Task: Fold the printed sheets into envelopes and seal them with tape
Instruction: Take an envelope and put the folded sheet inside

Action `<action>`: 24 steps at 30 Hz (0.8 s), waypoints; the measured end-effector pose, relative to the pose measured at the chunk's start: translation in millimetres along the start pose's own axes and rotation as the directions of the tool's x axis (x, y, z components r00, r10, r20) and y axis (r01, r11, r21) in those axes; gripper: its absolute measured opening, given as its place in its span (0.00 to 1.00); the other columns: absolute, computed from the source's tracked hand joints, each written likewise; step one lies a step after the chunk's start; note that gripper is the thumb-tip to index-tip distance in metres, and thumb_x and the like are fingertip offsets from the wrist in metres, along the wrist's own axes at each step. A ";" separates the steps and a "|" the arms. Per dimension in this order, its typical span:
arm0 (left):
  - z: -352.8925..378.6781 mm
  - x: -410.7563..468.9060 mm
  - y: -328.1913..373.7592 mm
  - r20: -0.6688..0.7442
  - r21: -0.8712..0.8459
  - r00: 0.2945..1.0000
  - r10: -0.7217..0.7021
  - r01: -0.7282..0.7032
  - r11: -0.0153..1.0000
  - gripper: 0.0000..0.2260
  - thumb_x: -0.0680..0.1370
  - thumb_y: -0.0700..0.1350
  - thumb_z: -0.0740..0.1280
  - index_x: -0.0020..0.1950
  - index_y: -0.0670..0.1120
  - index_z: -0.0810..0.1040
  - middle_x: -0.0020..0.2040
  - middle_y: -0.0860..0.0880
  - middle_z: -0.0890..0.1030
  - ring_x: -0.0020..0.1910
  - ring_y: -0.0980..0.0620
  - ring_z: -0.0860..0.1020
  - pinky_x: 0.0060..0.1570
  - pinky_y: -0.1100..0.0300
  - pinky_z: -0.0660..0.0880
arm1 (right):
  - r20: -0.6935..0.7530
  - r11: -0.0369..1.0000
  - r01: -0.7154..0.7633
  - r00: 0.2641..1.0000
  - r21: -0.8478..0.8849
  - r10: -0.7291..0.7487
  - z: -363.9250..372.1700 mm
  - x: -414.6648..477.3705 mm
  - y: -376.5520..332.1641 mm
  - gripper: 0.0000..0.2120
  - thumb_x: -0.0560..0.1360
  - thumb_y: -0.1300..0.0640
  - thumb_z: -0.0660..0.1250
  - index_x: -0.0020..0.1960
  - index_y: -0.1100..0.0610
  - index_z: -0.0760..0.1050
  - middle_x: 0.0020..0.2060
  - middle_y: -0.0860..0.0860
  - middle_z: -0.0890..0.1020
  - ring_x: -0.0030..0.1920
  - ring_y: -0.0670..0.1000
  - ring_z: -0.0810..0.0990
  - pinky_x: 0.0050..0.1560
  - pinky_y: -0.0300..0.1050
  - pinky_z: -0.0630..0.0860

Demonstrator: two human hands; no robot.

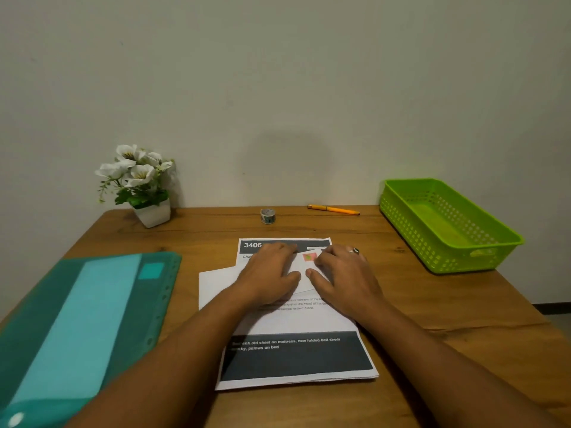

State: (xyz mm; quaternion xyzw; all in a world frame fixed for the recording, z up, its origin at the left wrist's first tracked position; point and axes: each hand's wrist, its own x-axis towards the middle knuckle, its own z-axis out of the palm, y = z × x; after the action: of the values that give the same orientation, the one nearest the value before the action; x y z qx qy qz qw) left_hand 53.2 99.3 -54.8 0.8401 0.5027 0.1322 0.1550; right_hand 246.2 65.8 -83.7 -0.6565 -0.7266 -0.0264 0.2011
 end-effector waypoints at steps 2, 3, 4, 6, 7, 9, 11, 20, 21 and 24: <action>-17.0 -8.7 -13.9 0.010 -0.023 1.000 -0.013 0.014 1.000 0.27 0.79 0.54 0.67 0.78 0.53 0.67 0.73 0.51 0.72 0.72 0.50 0.68 0.69 0.48 0.70 | 0.005 1.000 0.007 1.000 -0.009 -0.007 -0.7 0.4 -0.3 0.21 0.79 0.35 0.62 0.62 0.47 0.82 0.62 0.46 0.81 0.61 0.48 0.76 0.60 0.51 0.76; -25.9 -14.5 -21.6 -0.005 -0.003 1.000 -0.029 0.029 1.000 0.27 0.79 0.54 0.68 0.77 0.55 0.66 0.72 0.52 0.72 0.71 0.50 0.68 0.68 0.48 0.71 | 0.010 1.000 0.015 1.000 -0.013 -0.014 -1.1 0.9 -0.6 0.22 0.79 0.35 0.61 0.62 0.47 0.82 0.62 0.46 0.81 0.61 0.48 0.76 0.61 0.51 0.75; -35.5 -21.1 -30.3 -0.015 0.019 0.998 -0.053 0.053 0.998 0.27 0.79 0.54 0.69 0.77 0.55 0.67 0.71 0.53 0.73 0.70 0.51 0.69 0.67 0.47 0.71 | 0.012 1.000 0.022 1.000 -0.013 -0.022 -1.6 1.4 -1.1 0.22 0.79 0.34 0.61 0.63 0.47 0.82 0.62 0.46 0.81 0.61 0.48 0.75 0.61 0.51 0.74; -54.6 -35.5 -49.0 -0.003 0.087 0.994 -0.109 0.109 0.990 0.27 0.77 0.58 0.70 0.75 0.55 0.69 0.68 0.53 0.74 0.64 0.53 0.71 0.63 0.50 0.74 | 0.011 1.000 0.030 1.000 -0.010 -0.029 -2.3 1.5 -1.8 0.24 0.79 0.33 0.60 0.64 0.47 0.81 0.63 0.46 0.80 0.62 0.48 0.75 0.62 0.51 0.74; -63.5 -42.1 -57.5 0.022 0.139 0.989 -0.148 0.144 0.980 0.29 0.76 0.61 0.71 0.74 0.54 0.69 0.67 0.53 0.75 0.62 0.54 0.71 0.61 0.52 0.74 | 0.014 1.000 0.028 1.000 -0.006 -0.028 -1.9 1.7 -1.0 0.24 0.79 0.33 0.60 0.64 0.47 0.81 0.63 0.46 0.80 0.62 0.48 0.75 0.62 0.51 0.73; -76.9 -53.9 -72.9 0.099 0.241 0.963 -0.249 0.220 0.945 0.34 0.72 0.67 0.72 0.73 0.54 0.69 0.67 0.52 0.74 0.61 0.52 0.73 0.60 0.52 0.75 | 0.021 1.000 0.026 0.999 0.004 -0.026 -1.7 1.8 -0.2 0.26 0.79 0.31 0.60 0.65 0.47 0.80 0.64 0.46 0.79 0.62 0.48 0.74 0.62 0.51 0.73; -84.1 -63.2 -80.3 0.166 0.296 0.928 -0.333 0.275 0.915 0.36 0.70 0.70 0.72 0.72 0.54 0.70 0.67 0.53 0.74 0.61 0.52 0.74 0.59 0.52 0.77 | 0.027 1.000 0.026 0.999 0.007 -0.027 -1.4 1.7 0.2 0.28 0.78 0.29 0.59 0.65 0.46 0.79 0.64 0.46 0.79 0.63 0.48 0.74 0.63 0.52 0.72; -85.9 -74.3 -79.9 0.213 -0.145 0.892 -0.398 0.432 0.890 0.13 0.75 0.45 0.77 0.55 0.53 0.78 0.53 0.54 0.79 0.51 0.54 0.78 0.47 0.64 0.76 | 0.092 0.998 -0.040 0.995 0.041 0.036 -8.9 -0.1 -3.7 0.31 0.76 0.26 0.61 0.70 0.45 0.75 0.70 0.46 0.75 0.70 0.51 0.71 0.69 0.54 0.69; -85.4 -76.3 -79.9 0.209 -0.204 0.893 -0.398 0.438 0.875 0.10 0.76 0.43 0.76 0.54 0.52 0.80 0.52 0.53 0.81 0.51 0.53 0.79 0.49 0.62 0.78 | 0.105 0.996 -0.060 0.993 0.064 0.053 -9.2 0.5 -4.1 0.31 0.75 0.27 0.62 0.71 0.44 0.75 0.71 0.45 0.75 0.70 0.51 0.70 0.69 0.54 0.70; -83.7 -82.9 -79.1 0.150 -0.409 0.903 -0.403 0.428 0.806 0.07 0.77 0.37 0.73 0.52 0.47 0.83 0.47 0.49 0.84 0.49 0.51 0.82 0.47 0.59 0.80 | 0.110 0.969 -0.135 0.987 0.207 0.114 -8.6 2.0 -0.1 0.32 0.73 0.30 0.69 0.71 0.43 0.72 0.68 0.44 0.77 0.67 0.51 0.72 0.66 0.55 0.74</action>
State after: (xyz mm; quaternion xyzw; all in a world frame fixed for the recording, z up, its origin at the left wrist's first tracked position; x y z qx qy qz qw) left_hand -80.1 71.8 -14.7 0.6571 0.6277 0.1797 0.3767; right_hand 248.2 65.1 -75.2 -0.6757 -0.6915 0.0969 0.2361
